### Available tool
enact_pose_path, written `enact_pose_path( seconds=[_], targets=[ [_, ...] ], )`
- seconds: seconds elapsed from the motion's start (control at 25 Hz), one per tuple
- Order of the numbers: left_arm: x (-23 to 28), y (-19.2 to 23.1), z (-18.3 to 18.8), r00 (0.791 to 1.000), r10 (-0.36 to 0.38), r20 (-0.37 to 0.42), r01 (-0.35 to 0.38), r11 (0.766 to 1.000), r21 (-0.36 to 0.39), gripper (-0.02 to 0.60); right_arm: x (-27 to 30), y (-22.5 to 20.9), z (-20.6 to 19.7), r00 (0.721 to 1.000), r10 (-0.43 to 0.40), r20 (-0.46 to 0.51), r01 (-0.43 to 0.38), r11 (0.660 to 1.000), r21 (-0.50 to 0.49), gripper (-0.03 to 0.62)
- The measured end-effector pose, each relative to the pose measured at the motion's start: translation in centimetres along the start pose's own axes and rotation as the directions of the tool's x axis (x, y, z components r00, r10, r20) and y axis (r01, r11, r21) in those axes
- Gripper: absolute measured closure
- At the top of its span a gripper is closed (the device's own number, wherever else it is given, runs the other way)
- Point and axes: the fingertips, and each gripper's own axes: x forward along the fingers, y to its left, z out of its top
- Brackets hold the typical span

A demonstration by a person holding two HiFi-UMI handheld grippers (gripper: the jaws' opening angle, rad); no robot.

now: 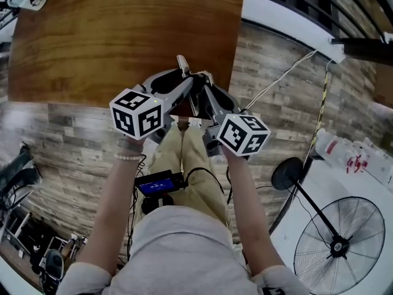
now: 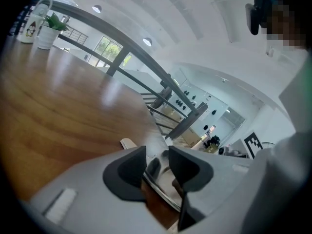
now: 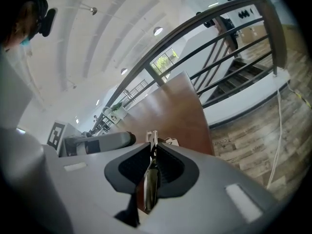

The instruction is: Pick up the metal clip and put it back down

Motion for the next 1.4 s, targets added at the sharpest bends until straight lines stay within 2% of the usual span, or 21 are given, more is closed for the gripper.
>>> enact_pose_path(
  seconds=[0.12,0.4,0.6,0.68,0.76,0.84,1.08,1.24,1.4],
  targets=[
    [-0.3,-0.1,0.2,1.000,0.004,0.013,-0.004,1.000,0.005,0.440,0.0,-0.1,0.1,1.000,-0.017,-0.013,0.016,1.000,-0.026,0.527],
    [-1.5,-0.7,1.0,0.999,0.016,0.051,-0.018,0.999,0.034,0.468,-0.2,0.4,0.6,0.999,-0.042,-0.011,0.041,0.992,-0.117,0.459],
    [-2.5,-1.7,2.0,0.996,0.043,0.079,-0.052,0.992,0.112,0.521,-1.2,0.4,1.7,0.995,-0.098,0.031,0.102,0.977,-0.186,0.445],
    [-3.1,-2.6,2.3,0.995,0.052,0.088,-0.065,0.986,0.154,0.533,-2.2,0.9,2.2,0.994,-0.099,0.053,0.109,0.970,-0.217,0.464],
    [-3.7,-3.3,2.6,0.993,0.061,0.100,-0.079,0.979,0.186,0.551,-3.1,1.4,2.7,0.993,-0.096,0.073,0.111,0.962,-0.249,0.536],
    [-4.3,-3.7,3.1,0.991,0.068,0.117,-0.091,0.975,0.204,0.567,-3.7,1.9,3.3,0.991,-0.094,0.094,0.117,0.953,-0.278,0.572],
    [-6.6,-5.2,4.6,0.981,0.082,0.176,-0.122,0.965,0.232,0.580,-6.1,4.2,4.6,0.989,-0.060,0.136,0.104,0.933,-0.344,0.572],
    [-8.5,-5.9,5.2,0.977,0.105,0.188,-0.158,0.942,0.295,0.580,-7.5,5.8,5.3,0.986,-0.038,0.162,0.098,0.918,-0.384,0.572],
    [-10.1,-6.8,6.4,0.970,0.108,0.217,-0.177,0.928,0.328,0.580,-9.0,7.5,6.4,0.981,-0.010,0.192,0.094,0.895,-0.435,0.572]
  ],
)
